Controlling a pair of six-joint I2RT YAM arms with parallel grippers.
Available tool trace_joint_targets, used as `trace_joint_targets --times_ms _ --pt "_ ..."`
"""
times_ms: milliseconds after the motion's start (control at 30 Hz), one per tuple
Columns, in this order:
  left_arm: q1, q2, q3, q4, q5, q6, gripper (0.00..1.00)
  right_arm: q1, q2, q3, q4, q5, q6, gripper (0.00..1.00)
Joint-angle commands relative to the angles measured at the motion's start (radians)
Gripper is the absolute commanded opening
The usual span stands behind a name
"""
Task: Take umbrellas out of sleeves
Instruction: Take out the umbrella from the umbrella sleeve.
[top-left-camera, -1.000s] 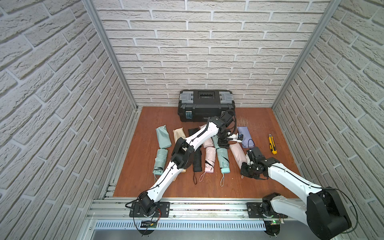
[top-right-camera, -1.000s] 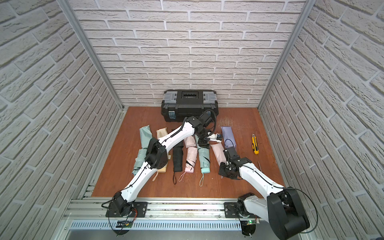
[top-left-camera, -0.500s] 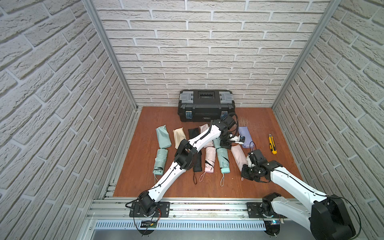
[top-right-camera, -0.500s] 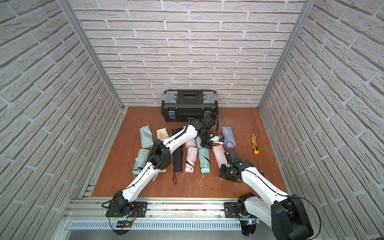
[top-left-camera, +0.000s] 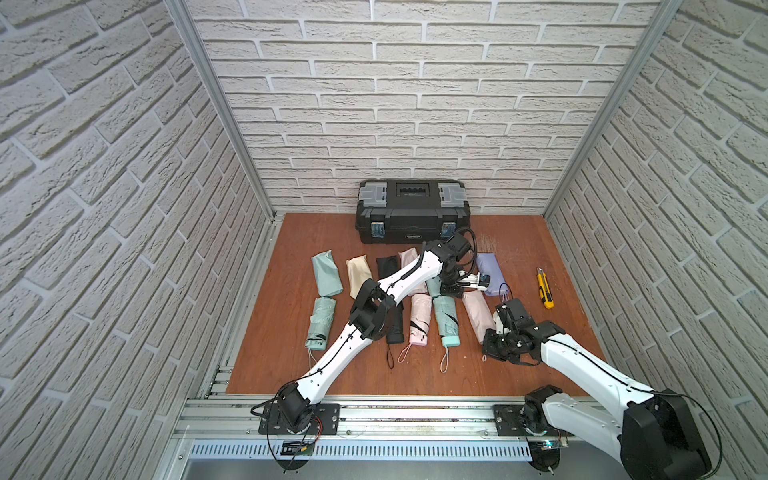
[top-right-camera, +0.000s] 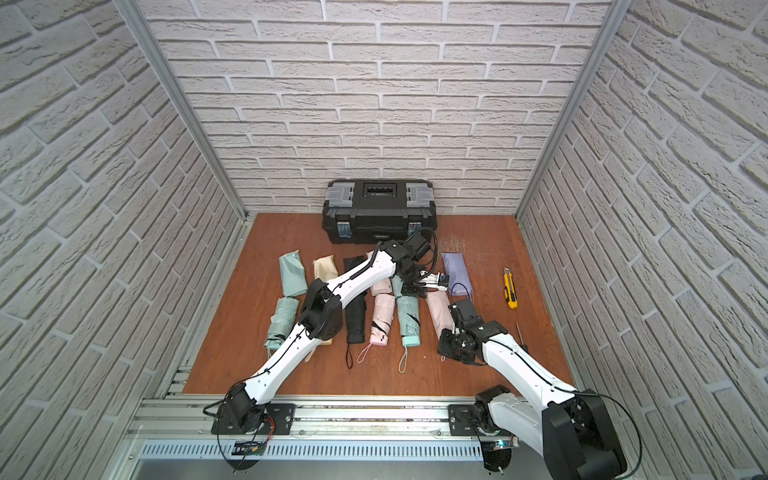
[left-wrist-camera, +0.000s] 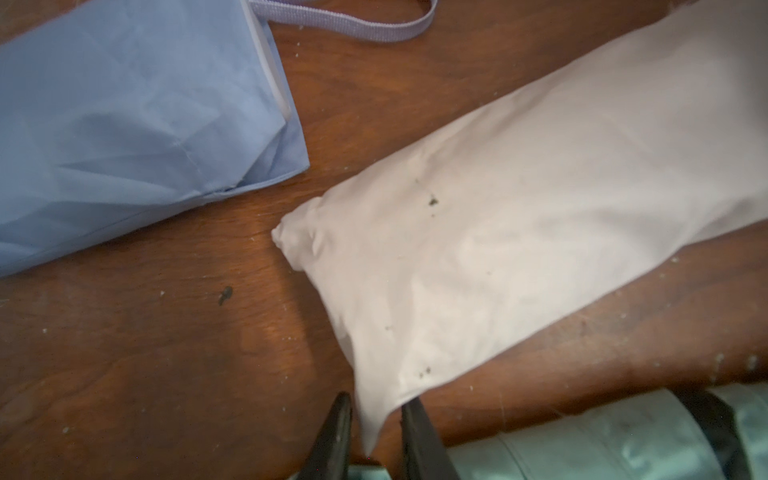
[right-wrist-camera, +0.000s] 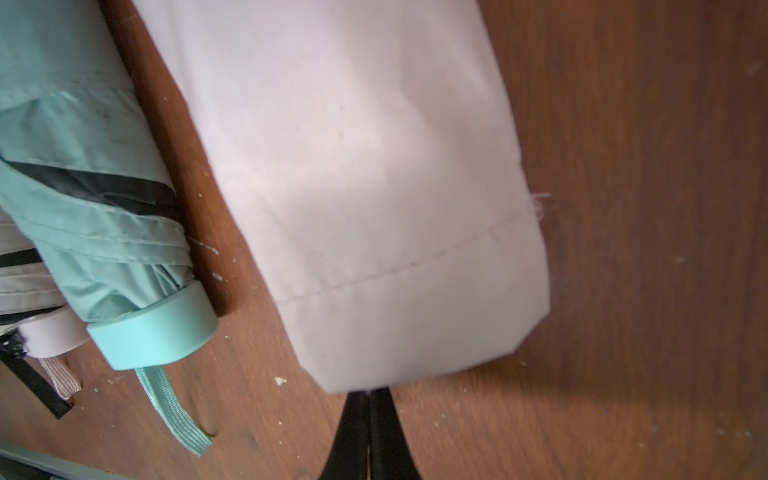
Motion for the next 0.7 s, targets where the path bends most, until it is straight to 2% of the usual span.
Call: trace_joint_targets --times_ms 0,133,233,667 --pt "-0.006 0.013 0.023 -0.031 0.004 0.025 0.20 0.006 -0.009 -0.013 -0.006 0.000 0.012 0.03" --pt "-0.006 0.011 0.023 -0.037 -0.003 0.034 0.11 0.006 -0.012 -0.013 -0.005 0.001 0.013 0.03" --pt "-0.005 0.009 0.023 -0.036 -0.015 0.039 0.00 0.006 -0.010 -0.013 -0.004 0.003 0.012 0.03" --pt "0.001 -0.011 0.022 0.045 -0.101 0.018 0.00 0.007 -0.008 -0.015 0.002 -0.008 0.009 0.03"
